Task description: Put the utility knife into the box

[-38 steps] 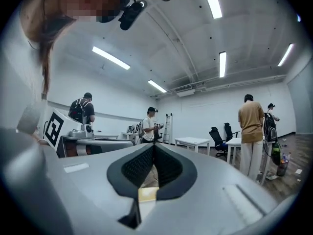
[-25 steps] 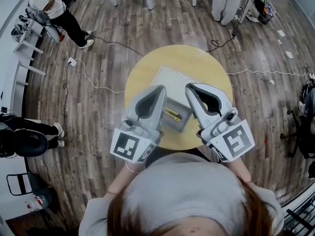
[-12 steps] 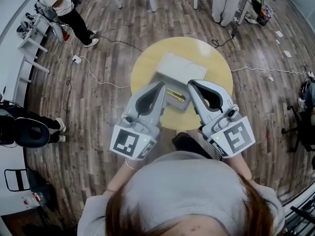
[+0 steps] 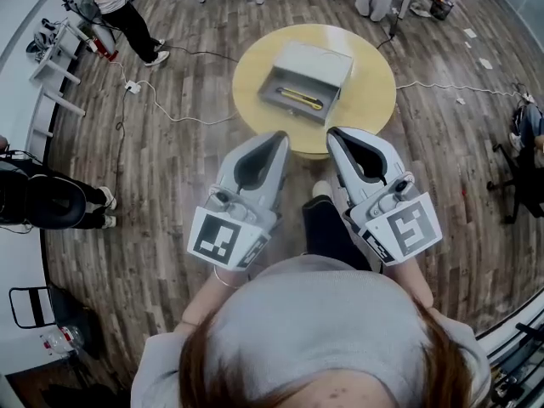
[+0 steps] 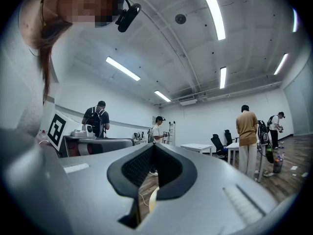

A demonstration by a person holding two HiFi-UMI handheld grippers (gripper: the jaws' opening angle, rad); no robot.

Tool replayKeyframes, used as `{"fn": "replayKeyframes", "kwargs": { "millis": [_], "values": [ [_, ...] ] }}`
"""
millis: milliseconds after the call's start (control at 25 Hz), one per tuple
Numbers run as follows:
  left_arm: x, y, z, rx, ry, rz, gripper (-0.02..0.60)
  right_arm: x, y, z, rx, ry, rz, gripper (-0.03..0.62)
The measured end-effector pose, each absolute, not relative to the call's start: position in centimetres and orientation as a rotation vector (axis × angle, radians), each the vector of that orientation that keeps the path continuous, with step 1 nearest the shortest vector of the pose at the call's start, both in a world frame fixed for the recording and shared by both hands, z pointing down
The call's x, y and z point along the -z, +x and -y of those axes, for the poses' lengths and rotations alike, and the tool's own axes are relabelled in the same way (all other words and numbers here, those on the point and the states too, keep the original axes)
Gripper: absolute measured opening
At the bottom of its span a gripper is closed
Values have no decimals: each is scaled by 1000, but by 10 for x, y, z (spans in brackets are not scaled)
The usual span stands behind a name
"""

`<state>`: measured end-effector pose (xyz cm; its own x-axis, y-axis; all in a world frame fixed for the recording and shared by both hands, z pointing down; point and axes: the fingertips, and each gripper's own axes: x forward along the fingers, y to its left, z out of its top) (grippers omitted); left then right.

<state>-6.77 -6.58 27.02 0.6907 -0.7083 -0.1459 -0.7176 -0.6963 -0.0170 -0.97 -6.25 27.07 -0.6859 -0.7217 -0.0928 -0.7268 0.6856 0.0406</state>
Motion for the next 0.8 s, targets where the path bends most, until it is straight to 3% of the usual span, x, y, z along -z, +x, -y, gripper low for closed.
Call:
{"fn": "replayKeyframes", "kwargs": {
  "millis": [800],
  "values": [
    [-254, -35, -44, -254, -2852, -1149, 2, -259, 20, -48, -109, -1302, -2816, 3]
  ]
}}
